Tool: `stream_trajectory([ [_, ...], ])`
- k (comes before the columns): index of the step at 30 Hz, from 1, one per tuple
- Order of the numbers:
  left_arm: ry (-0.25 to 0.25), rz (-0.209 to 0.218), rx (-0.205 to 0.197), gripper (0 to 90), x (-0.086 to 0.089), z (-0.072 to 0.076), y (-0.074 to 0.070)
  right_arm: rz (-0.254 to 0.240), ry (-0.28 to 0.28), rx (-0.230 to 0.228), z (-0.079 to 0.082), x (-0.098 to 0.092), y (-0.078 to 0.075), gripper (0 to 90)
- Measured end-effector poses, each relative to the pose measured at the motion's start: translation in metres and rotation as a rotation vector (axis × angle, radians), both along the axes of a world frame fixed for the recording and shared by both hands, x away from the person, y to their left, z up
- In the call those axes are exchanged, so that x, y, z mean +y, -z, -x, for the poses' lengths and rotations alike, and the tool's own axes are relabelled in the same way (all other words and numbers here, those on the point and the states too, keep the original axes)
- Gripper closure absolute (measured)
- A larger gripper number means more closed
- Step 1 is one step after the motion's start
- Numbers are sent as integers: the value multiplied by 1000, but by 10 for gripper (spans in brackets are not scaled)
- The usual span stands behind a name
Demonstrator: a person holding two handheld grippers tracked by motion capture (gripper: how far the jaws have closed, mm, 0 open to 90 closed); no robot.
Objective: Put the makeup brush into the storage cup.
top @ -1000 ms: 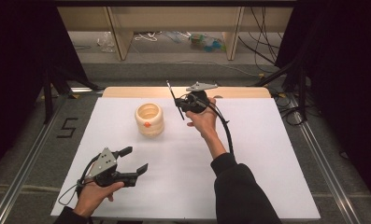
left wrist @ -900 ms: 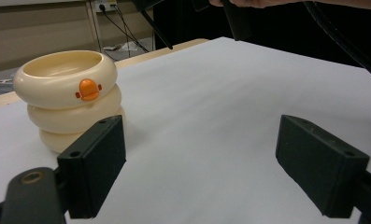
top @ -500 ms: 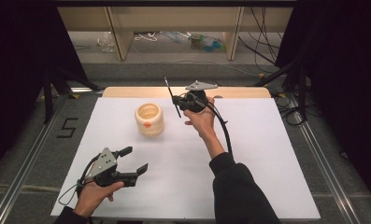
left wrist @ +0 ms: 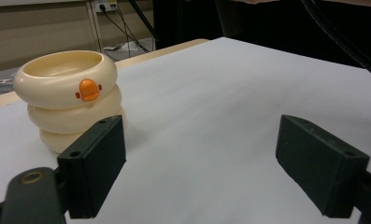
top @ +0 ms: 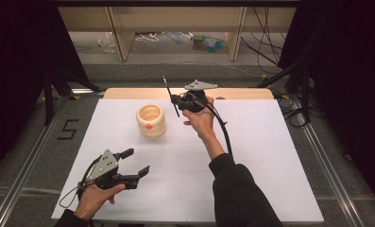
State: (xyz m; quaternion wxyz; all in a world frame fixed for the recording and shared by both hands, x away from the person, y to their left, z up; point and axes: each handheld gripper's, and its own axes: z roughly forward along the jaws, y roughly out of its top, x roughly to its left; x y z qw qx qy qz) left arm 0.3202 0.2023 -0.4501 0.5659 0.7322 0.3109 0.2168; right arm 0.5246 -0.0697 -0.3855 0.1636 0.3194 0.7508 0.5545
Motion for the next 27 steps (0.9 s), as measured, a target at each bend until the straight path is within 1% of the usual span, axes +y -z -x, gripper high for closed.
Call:
stream_trajectory([
  [2, -3, 0, 1, 162, 0, 0, 0, 1, 3, 1, 0, 0, 0, 854],
  [4, 0, 4, -7, 162, 0, -1, 0, -3, -1, -3, -1, 1, 0, 854],
  [5, -1, 2, -12, 162, 0, -1, 0, -7, -4, 6, 0, 2, -1, 854],
  [7, 1, -5, -32, 162, 0, -3, 0, 4, -4, -5, 0, 3, -2, 854],
  [8, -1, -9, -40, 162, 1, -3, 0, 0, -11, 0, 0, 5, -3, 854],
  [9, -3, -15, -50, 162, 1, -4, 0, 4, -11, -10, 0, 6, -4, 854],
  [10, -9, -19, -39, 162, 1, -3, -1, 4, -13, -10, 0, 8, -6, 854],
  [11, -10, -11, -25, 162, 1, -2, -1, 6, -16, -19, 0, 10, -7, 854],
  [12, -10, -7, -18, 162, 1, -1, 0, 5, -17, -15, 0, 12, -8, 854],
  [13, -11, -5, -14, 162, 1, -1, 0, 2, -19, -25, 0, 14, -9, 854],
  [15, -11, -4, -11, 162, 0, -1, 0, -6, -28, -24, 0, 17, -11, 854],
  [16, -10, -4, -11, 162, 0, -1, 0, 3, -31, -25, 0, 18, -11, 854],
  [17, 19, -170, -175, 162, 11, -11, -7, 8, -33, -33, -1, 20, -12, 854],
  [18, 2, -178, -181, 162, 12, -12, -7, 8, -32, -30, -1, 21, -13, 854],
  [19, -4, -181, -182, 162, 12, -12, -7, 6, -37, -35, -1, 23, -14, 854],
  [20, 4, -177, -180, 162, 12, -12, -7, 7, -37, -28, 0, 25, -15, 854],
  [21, 25, -168, -172, 162, 11, -11, -7, 6, -41, -40, -1, 26, -16, 854],
  [22, 34, -163, -168, 162, 11, -11, -6, 8, -39, -38, -1, 28, -17, 854],
  [23, 26, -167, -172, 162, 11, -11, -7, 6, -44, -38, -1, 29, -18, 854],
  [27, 25, -170, -171, 162, 11, -11, -7, 7, -47, -46, -1, 34, -21, 854],
])
